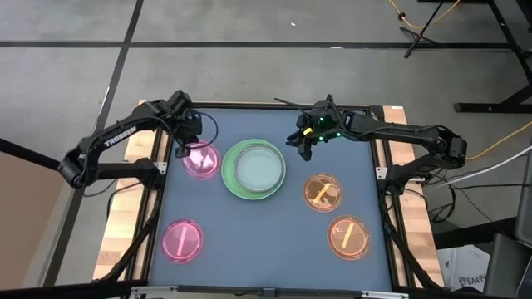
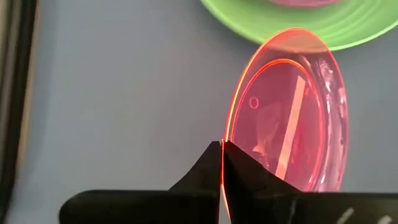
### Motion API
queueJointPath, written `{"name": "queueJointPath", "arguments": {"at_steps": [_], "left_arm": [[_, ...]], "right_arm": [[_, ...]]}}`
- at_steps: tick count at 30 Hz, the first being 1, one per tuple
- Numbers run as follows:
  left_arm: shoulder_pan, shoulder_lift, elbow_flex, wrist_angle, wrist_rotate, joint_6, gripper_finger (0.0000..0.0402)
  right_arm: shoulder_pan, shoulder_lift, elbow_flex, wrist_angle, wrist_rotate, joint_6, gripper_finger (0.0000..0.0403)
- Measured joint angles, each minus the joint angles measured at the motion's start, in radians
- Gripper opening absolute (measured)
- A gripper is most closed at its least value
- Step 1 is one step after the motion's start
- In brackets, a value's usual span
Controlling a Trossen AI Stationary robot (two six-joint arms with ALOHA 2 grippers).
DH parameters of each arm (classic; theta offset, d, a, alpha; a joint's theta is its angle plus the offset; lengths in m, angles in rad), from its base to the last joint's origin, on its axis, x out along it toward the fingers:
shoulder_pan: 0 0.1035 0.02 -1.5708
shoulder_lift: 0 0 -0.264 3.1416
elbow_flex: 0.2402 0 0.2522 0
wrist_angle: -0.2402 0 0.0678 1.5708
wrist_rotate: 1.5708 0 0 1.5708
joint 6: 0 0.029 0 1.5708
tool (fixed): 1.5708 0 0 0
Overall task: Stack plastic plates
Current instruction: Stack the top transparent pink plate on the blue plate
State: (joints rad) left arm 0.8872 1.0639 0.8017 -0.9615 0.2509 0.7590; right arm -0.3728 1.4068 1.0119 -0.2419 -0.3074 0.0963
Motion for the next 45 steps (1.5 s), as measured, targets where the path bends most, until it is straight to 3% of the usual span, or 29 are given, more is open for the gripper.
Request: {"name": "queueJointPath", "arguments": {"at_steps": [8,12,18,25,35,41,45], "left_arm": [[0.0,-0.005,0.0,0.017,0.195,-0.162,0.0],[-0.007,-0.005,0.001,0.066,0.269,-0.383,0.0],[-0.08,-0.004,0.001,0.209,0.254,-0.741,0.0],[-0.221,-0.004,0.001,0.378,0.082,-1.029,0.0],[-0.394,0.013,0.001,0.482,-0.112,-1.271,0.0],[-0.503,0.098,0.001,0.558,-0.206,-1.373,0.0],[-0.558,0.186,0.001,0.638,-0.215,-1.411,0.0]], "right_arm": [[0.0,0.0,0.0,0.0,0.0,0.0,0.0087],[0.0,0.0,0.0,0.0,0.0,0.0,0.0087],[0.0,0.0,0.0,0.0,0.0,0.0,0.0087],[0.0,0.0,0.0,0.0,0.0,0.0,0.0087],[0.0,0.0,0.0,0.0,0.0,-0.024,0.0087],[0.0,0.0,0.0,0.0,0.0,-0.027,0.0087],[0.0,0.0,0.0,-0.002,0.0,-0.027,0.0087]]}}
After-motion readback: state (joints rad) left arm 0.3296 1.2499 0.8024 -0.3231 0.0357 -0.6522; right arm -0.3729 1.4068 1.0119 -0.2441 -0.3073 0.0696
